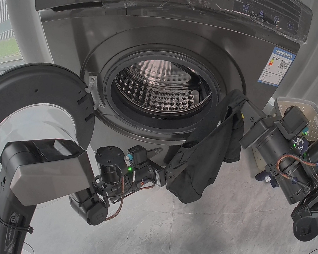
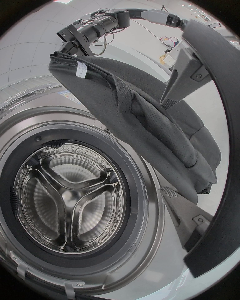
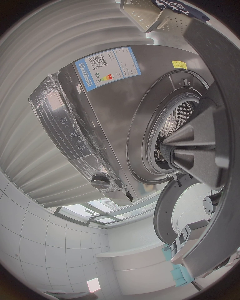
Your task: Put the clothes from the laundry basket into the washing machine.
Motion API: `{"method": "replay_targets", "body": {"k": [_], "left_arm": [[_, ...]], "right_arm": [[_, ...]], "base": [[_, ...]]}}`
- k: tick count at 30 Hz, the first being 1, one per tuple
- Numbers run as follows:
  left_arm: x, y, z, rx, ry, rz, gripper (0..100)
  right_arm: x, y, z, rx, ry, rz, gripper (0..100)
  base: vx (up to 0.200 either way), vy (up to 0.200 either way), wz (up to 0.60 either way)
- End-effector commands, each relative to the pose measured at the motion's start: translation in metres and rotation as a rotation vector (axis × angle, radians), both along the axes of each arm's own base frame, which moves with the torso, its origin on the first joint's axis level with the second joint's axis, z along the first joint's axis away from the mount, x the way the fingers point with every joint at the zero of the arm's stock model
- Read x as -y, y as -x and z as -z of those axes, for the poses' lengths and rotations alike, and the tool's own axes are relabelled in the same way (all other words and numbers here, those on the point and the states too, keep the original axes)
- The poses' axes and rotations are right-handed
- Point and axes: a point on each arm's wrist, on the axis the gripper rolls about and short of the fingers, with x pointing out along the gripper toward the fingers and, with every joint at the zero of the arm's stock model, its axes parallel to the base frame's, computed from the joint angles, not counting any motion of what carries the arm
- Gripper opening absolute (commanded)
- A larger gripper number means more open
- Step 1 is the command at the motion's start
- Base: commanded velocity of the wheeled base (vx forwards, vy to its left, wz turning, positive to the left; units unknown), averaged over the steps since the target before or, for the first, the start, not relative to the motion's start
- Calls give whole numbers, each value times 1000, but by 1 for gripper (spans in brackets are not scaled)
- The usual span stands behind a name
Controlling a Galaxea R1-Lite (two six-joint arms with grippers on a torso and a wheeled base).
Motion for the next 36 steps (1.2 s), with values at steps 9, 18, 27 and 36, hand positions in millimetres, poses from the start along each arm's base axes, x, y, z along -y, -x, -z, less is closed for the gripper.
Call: {"method": "replay_targets", "body": {"k": [9, 18, 27, 36], "left_arm": [[19, -19, 12, 53, 15, 8, 100], [20, -20, 10, 72, 12, 4, 0], [10, -17, -22, 119, 50, -44, 0], [-15, 18, -54, 106, 31, -56, 0]], "right_arm": [[-3, 1, 2, -7, 3, -11, 0], [-3, 1, 4, -14, 5, -12, 0], [-1, 0, 6, -19, 9, -4, 0], [6, -4, 8, -27, 14, 23, 0]], "base": [[0, 0, 0], [0, 0, 0], [0, 0, 0], [0, 0, 0]]}}
